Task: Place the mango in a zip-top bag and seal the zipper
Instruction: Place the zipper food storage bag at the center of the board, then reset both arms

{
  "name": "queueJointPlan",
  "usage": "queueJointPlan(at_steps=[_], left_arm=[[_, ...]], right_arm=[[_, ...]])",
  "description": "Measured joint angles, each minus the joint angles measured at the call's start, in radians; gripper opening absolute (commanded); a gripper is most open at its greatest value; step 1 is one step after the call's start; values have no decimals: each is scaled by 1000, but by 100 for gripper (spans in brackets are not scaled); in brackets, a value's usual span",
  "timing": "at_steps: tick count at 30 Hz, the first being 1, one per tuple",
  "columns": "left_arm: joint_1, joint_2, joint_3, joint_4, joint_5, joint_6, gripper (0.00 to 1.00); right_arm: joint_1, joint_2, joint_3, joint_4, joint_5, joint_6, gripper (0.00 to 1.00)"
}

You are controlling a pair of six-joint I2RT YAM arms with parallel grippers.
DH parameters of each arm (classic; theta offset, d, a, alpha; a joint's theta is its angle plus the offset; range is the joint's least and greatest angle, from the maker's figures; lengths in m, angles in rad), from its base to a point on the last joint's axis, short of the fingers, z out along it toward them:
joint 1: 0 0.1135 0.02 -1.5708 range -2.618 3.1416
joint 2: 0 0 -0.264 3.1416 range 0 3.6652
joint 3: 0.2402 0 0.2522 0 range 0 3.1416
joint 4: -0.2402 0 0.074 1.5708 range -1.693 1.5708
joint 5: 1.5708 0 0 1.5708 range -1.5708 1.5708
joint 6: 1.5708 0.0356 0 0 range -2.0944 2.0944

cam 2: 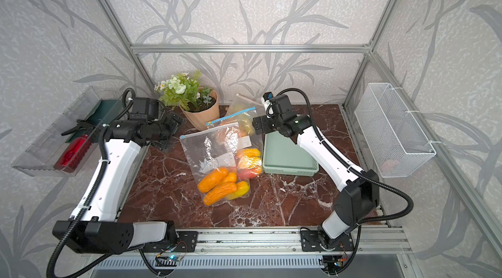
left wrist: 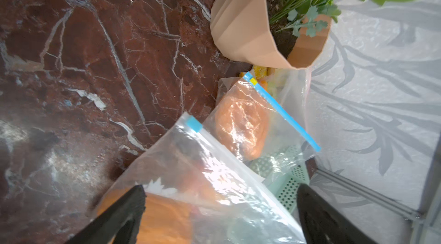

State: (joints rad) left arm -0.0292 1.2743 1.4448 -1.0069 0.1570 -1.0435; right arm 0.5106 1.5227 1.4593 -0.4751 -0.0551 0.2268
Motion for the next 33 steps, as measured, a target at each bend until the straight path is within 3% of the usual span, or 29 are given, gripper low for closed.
queueJointPlan(at_steps=[3,6,9,14,17,22,26,33], left_arm=[[-11,-88,-140,48,-83,90,99],[-24,-189,-290,80,-248,135,99],[-29,-283,-455,134,-408,200,99],[-29,-349,-763,401,-562,435,99],[-30,-301,-910,608,-582,607,99],[-30,-166,-1092,1041,-551,814,99],[-30,-3,-1070,1269,-537,904,99],[-27,245,-1035,1702,-549,965,99]], right_arm=[[-32,-208,-248,113,129,71,99],[-65,-380,-450,190,327,101,99],[-134,-455,-634,288,424,96,99],[-235,-435,-911,423,508,27,99],[-234,-348,-1011,580,509,-58,99],[-239,-148,-1030,869,468,-193,99],[-276,-20,-1029,1123,418,-289,99],[-385,44,-1125,1482,304,-288,99]])
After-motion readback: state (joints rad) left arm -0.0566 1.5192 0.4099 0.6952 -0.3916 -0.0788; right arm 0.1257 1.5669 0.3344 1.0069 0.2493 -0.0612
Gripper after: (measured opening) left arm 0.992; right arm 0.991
